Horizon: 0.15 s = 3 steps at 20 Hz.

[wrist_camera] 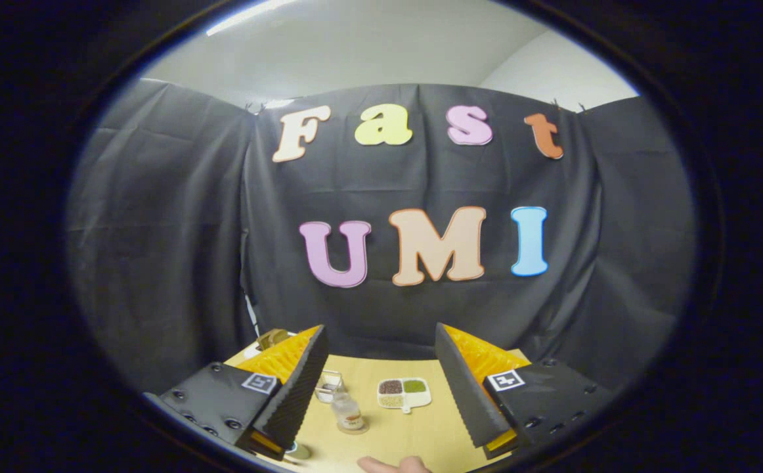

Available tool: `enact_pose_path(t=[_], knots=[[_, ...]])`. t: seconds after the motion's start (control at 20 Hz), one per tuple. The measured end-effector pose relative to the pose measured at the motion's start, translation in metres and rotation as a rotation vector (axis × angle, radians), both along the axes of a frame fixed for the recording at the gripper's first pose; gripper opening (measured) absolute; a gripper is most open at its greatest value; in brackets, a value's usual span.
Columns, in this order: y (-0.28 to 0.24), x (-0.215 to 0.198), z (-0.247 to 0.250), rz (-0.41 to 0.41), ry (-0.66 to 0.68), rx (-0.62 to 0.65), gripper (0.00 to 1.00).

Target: Take the bottle from table, then pour the juice into the cup, finally place the bottle on the coaster

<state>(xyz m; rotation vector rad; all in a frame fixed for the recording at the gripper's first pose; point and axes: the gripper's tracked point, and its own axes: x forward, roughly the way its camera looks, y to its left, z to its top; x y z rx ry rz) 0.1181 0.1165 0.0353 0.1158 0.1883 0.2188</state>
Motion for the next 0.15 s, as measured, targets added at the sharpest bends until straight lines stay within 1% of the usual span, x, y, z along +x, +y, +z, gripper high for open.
enact_pose_path(t=[0.15], knots=[[-0.021, -0.007, 0.007, -0.016, -0.015, 0.001, 1.00]])
